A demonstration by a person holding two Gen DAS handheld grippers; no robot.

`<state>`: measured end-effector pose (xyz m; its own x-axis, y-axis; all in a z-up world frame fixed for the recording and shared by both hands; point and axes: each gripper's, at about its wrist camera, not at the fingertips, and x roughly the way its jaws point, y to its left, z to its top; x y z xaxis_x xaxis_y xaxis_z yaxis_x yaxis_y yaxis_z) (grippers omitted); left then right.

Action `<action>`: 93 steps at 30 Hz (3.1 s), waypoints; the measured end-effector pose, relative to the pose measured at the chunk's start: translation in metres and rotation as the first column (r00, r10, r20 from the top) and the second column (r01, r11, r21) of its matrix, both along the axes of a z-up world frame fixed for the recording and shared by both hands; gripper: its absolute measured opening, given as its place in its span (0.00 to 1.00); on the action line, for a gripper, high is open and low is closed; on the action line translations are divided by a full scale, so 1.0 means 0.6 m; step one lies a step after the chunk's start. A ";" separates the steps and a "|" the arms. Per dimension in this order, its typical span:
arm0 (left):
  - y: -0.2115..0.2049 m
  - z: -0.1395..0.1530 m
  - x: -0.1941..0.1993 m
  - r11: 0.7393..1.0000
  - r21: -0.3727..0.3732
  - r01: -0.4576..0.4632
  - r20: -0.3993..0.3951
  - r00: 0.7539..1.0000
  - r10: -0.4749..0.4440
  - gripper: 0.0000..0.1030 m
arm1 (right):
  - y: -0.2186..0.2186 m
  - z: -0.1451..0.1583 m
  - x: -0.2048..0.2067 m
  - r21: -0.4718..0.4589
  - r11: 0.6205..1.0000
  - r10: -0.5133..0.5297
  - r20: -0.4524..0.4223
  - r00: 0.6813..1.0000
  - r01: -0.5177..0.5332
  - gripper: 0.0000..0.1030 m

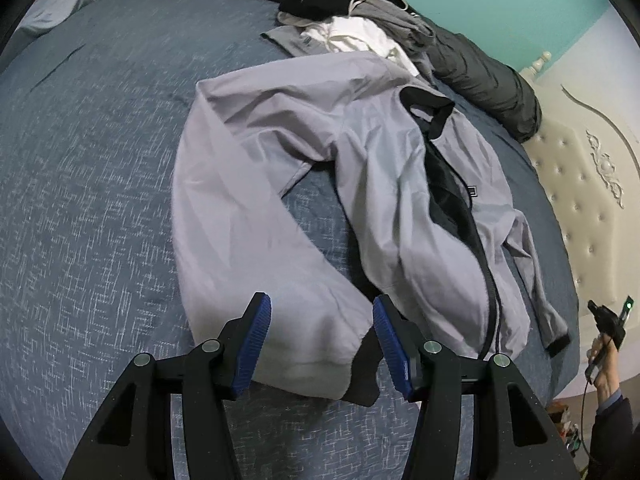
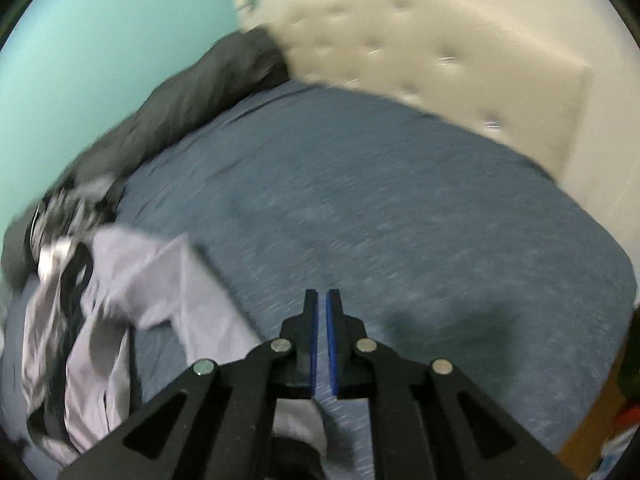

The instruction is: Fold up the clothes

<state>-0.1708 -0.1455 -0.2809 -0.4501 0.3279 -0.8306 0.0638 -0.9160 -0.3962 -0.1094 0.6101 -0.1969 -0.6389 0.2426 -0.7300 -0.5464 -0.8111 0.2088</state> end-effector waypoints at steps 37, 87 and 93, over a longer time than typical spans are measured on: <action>0.105 -0.087 0.071 0.997 0.016 0.072 0.156 0.985 -0.074 0.71 | -0.234 -0.076 -0.081 -0.046 0.912 0.410 0.119 0.904 -0.408 0.06; -0.341 0.034 0.143 0.886 -0.327 -0.328 -0.010 0.939 0.344 0.00 | -0.247 -0.042 -0.051 -0.070 0.913 0.407 0.077 0.910 -0.402 0.06; -0.352 0.032 0.151 0.888 -0.284 -0.362 -0.019 0.928 0.372 0.00 | -0.274 -0.045 -0.061 -0.080 0.896 0.443 0.084 0.893 -0.437 0.06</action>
<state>-0.0800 -0.3566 -0.2617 -0.4624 -0.1005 -0.8810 0.4260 -0.8966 -0.1213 -0.1457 0.4455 -0.2241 -0.5953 -0.0910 -0.7983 -0.1565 -0.9614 0.2263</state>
